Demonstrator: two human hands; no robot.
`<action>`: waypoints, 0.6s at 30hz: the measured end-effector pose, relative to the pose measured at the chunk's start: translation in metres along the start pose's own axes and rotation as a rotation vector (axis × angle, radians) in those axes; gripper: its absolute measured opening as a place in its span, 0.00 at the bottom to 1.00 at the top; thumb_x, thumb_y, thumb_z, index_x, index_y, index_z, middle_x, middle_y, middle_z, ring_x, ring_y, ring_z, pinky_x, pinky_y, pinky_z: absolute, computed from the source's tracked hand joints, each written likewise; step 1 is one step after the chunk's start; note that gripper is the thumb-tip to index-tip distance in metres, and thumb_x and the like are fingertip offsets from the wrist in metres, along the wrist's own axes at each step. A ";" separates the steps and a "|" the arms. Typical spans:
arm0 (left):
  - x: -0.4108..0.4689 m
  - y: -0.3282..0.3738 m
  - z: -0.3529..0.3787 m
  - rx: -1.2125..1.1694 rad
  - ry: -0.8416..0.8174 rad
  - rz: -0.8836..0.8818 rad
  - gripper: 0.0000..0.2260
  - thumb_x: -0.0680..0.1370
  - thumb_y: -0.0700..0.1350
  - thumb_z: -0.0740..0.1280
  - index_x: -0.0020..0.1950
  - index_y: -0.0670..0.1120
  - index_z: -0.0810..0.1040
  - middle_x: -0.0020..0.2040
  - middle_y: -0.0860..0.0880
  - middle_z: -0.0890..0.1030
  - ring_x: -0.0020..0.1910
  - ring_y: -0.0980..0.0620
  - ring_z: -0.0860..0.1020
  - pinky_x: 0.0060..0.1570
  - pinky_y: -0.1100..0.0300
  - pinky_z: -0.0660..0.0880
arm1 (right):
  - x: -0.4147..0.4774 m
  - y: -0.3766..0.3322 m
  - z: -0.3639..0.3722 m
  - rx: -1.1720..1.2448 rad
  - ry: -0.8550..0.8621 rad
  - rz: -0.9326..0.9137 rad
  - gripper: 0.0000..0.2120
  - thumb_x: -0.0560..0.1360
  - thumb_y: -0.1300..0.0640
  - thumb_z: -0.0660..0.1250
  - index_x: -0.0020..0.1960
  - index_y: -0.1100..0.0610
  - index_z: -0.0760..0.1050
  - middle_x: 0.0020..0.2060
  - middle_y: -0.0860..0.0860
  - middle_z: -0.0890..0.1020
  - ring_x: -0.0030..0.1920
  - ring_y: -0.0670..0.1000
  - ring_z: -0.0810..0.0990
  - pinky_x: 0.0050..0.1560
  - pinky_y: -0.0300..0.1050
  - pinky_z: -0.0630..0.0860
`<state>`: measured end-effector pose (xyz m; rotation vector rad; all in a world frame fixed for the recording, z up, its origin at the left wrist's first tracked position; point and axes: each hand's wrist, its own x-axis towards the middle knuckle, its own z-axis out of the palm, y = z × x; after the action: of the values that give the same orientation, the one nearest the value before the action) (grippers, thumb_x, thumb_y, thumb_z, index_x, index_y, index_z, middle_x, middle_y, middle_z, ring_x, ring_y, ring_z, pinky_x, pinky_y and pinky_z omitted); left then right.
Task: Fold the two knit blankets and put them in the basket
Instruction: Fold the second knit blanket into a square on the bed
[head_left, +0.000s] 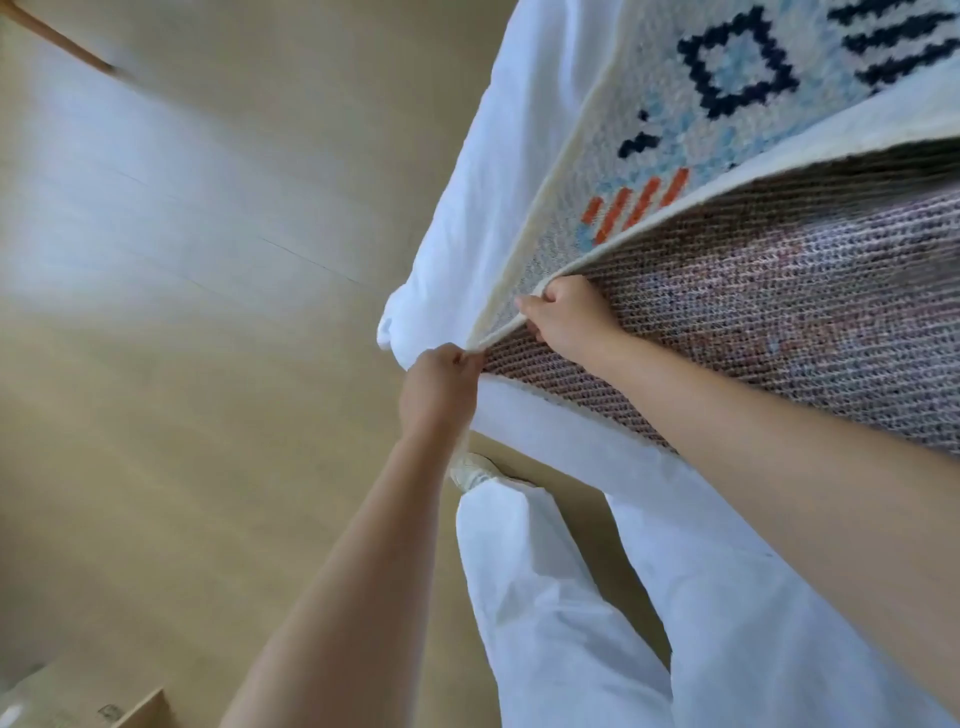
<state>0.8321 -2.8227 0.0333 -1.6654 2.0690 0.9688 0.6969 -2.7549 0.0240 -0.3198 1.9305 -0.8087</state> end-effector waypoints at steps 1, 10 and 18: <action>0.007 -0.002 0.000 -0.012 -0.004 0.005 0.13 0.76 0.50 0.63 0.34 0.46 0.72 0.39 0.47 0.73 0.36 0.46 0.72 0.34 0.59 0.64 | 0.003 -0.003 0.004 -0.006 0.009 0.003 0.14 0.77 0.52 0.63 0.36 0.59 0.72 0.32 0.59 0.72 0.31 0.53 0.70 0.33 0.43 0.66; 0.051 -0.030 -0.003 -0.022 -0.414 0.044 0.17 0.72 0.42 0.66 0.27 0.46 0.61 0.25 0.50 0.63 0.25 0.53 0.61 0.25 0.61 0.57 | 0.015 -0.016 0.054 -0.191 0.096 0.144 0.20 0.75 0.58 0.61 0.26 0.55 0.58 0.23 0.52 0.65 0.24 0.51 0.62 0.26 0.42 0.58; 0.065 -0.042 -0.004 -0.005 -0.521 0.155 0.16 0.73 0.43 0.63 0.29 0.47 0.61 0.27 0.51 0.65 0.28 0.51 0.65 0.28 0.59 0.60 | 0.016 -0.020 0.089 0.021 0.300 0.220 0.19 0.76 0.53 0.63 0.35 0.68 0.74 0.37 0.64 0.82 0.37 0.61 0.80 0.45 0.53 0.77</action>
<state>0.8542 -2.8770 -0.0176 -1.1052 1.8483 1.2936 0.7637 -2.8141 -0.0006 0.0312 2.1878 -0.7621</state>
